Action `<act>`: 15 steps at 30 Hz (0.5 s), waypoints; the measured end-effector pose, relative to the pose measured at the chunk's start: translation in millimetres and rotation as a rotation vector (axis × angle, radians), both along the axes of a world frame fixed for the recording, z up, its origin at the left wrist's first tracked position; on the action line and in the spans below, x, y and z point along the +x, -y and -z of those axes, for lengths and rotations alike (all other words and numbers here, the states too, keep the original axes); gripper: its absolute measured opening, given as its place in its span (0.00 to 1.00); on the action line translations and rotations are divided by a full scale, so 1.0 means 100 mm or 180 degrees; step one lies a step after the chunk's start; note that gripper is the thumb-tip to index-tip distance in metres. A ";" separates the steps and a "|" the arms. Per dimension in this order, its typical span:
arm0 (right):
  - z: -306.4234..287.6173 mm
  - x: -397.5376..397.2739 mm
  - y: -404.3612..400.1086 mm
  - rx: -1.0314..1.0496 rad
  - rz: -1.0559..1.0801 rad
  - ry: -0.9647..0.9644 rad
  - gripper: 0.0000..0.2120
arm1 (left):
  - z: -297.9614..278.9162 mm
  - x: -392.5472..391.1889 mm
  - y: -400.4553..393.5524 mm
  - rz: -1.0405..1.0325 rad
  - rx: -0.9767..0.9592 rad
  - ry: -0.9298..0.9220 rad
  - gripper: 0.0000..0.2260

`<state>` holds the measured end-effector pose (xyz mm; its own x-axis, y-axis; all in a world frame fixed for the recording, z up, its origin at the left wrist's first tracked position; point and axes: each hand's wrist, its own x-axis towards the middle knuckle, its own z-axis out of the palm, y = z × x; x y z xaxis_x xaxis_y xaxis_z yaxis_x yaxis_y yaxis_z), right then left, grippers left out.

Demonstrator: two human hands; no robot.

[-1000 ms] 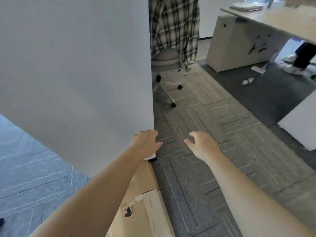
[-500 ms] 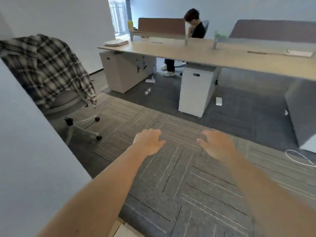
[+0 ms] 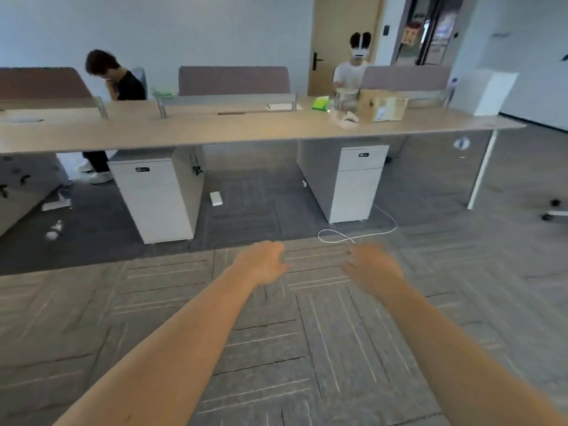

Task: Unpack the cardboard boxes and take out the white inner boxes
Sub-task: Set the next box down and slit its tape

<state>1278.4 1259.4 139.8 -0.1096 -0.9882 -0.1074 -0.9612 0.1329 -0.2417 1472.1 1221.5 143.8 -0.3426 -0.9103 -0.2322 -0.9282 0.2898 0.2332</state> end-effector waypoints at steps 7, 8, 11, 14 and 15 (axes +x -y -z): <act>-0.32 -1.56 0.40 -0.0289 0.0420 -0.0343 0.14 | -0.24 -1.68 0.63 0.0574 -0.0209 -0.0239 0.20; -0.33 -1.71 0.44 -0.0296 0.0451 -0.0367 0.14 | -0.25 -1.85 0.70 0.0626 -0.0194 -0.0255 0.20; -0.34 -2.07 0.59 -0.0249 0.0522 -0.0427 0.17 | -0.24 -2.31 0.95 0.0762 -0.0191 -0.0254 0.19; -0.31 -2.40 0.82 -0.0210 0.0620 -0.0423 0.18 | -0.18 -2.71 1.26 0.0894 -0.0150 -0.0261 0.20; -0.28 -2.51 0.92 -0.0199 0.0648 -0.0408 0.18 | -0.16 -2.82 1.38 0.0939 -0.0118 -0.0267 0.20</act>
